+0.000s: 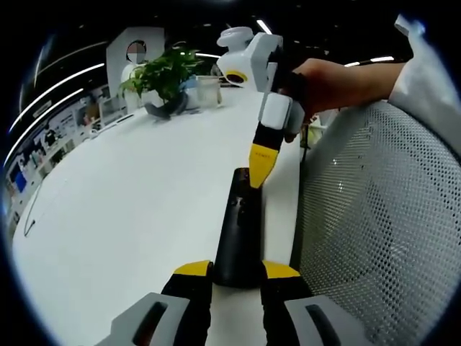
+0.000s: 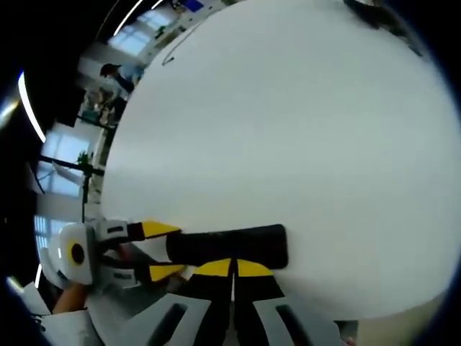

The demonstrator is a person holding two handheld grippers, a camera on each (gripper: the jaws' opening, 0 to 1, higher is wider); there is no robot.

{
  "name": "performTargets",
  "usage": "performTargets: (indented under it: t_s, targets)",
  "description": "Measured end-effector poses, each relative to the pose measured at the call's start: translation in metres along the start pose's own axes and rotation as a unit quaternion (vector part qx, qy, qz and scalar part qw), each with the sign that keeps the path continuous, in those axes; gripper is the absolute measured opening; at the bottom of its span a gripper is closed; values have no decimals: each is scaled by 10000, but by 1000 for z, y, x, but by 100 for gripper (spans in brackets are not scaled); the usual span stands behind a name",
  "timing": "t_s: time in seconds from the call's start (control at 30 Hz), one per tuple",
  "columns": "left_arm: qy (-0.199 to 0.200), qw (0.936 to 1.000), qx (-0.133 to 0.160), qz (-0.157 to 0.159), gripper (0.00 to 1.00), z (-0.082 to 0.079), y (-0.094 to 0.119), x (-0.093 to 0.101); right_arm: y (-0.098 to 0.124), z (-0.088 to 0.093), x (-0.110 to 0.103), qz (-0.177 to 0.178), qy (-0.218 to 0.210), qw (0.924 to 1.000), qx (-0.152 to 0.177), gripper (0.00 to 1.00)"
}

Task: Press the specified remote control buttons in sequence, fully releasing each button before pressing the next.

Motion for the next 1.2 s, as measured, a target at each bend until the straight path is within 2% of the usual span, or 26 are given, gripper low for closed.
performTargets:
  t_s: [0.27,0.47,0.6,0.67,0.83,1.13,1.2]
  targets:
    - [50,10000,21,5,26,0,0,0,-3,1,-7,321,580,9977,-137,0]
    - [59,10000,25,-9,26,0,0,1,-4,2,-13,591,708,9957,-31,0]
    - [57,10000,26,-7,26,0,0,0,-5,1,-15,720,797,9942,-76,0]
    - [53,10000,30,-5,25,0,0,0,-5,0,-17,830,1065,9907,-135,0]
    - [47,10000,37,4,25,0,0,0,-7,1,-24,1156,1886,9749,-250,0]
    - [42,10000,32,3,25,0,0,-1,-7,2,-24,1183,2232,9672,-271,0]
    - [38,10000,31,6,25,0,0,-1,-7,0,-23,1148,2199,9683,-295,0]
Point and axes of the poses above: the point that each gripper's makers call its tool centre point, and the gripper's own axes: y roughly backward along the fingers, x roughly to its right, z roughly out of its underside, the point moved 10 cm from there along y, roughly backward along the fingers, and after that the axes turned 5 degrees about y, right-handed, at the moved point
